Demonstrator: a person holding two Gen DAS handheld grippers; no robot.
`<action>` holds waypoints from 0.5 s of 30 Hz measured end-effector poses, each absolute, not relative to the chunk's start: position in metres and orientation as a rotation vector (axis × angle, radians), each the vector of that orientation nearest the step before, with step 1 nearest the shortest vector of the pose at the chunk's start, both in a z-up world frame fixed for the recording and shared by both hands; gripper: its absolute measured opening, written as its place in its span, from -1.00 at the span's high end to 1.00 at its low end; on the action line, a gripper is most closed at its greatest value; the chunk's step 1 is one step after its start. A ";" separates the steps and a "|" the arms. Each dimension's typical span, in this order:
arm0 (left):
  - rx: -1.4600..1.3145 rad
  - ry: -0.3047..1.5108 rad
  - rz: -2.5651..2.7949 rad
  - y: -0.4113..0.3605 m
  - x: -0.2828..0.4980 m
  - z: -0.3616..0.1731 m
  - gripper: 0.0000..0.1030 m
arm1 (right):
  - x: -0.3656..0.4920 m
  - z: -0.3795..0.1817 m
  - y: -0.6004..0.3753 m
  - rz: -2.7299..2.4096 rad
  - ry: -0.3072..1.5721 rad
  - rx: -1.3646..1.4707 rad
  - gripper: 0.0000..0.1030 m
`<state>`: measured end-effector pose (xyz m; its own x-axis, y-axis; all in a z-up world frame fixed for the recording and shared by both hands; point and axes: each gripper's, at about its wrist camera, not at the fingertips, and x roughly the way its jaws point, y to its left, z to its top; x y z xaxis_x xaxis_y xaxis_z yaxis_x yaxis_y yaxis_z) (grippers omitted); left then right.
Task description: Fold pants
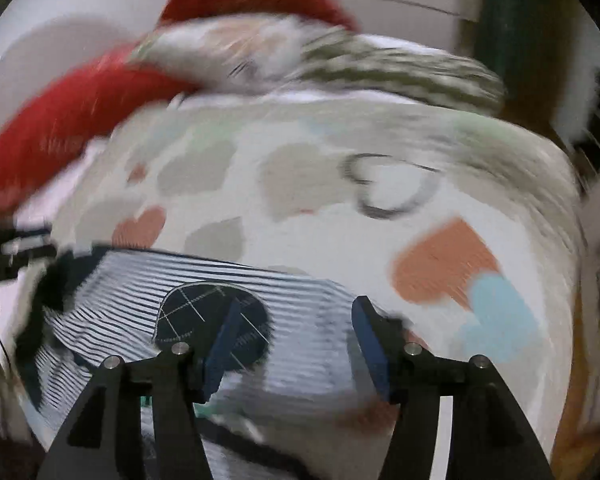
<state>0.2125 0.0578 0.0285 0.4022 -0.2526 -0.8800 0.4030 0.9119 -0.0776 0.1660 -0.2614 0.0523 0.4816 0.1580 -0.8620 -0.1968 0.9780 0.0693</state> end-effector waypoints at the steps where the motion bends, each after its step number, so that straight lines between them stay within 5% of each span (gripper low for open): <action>1: 0.178 1.100 -0.419 0.055 0.220 0.018 -0.22 | 0.174 0.046 -0.254 0.241 1.067 -0.059 -0.20; 8: 0.309 1.195 -0.509 0.034 0.241 -0.025 -0.36 | 0.239 -0.007 -0.212 0.374 1.186 -0.134 -0.20; 10: 0.307 1.189 -0.527 0.032 0.240 -0.023 -0.05 | 0.239 -0.015 -0.198 0.381 1.183 -0.164 -0.18; 11: 0.292 1.187 -0.554 0.032 0.236 -0.020 0.56 | 0.239 -0.014 -0.199 0.389 1.170 -0.146 0.17; 12: 0.279 1.186 -0.568 0.033 0.235 -0.018 0.90 | 0.232 -0.014 -0.198 0.404 1.168 -0.113 0.41; 13: 0.278 1.178 -0.566 0.033 0.232 -0.014 0.90 | 0.230 -0.014 -0.202 0.412 1.174 -0.068 0.87; 15: 0.319 1.129 -0.538 0.031 0.223 -0.005 0.90 | 0.230 -0.009 -0.207 0.404 1.166 -0.020 0.91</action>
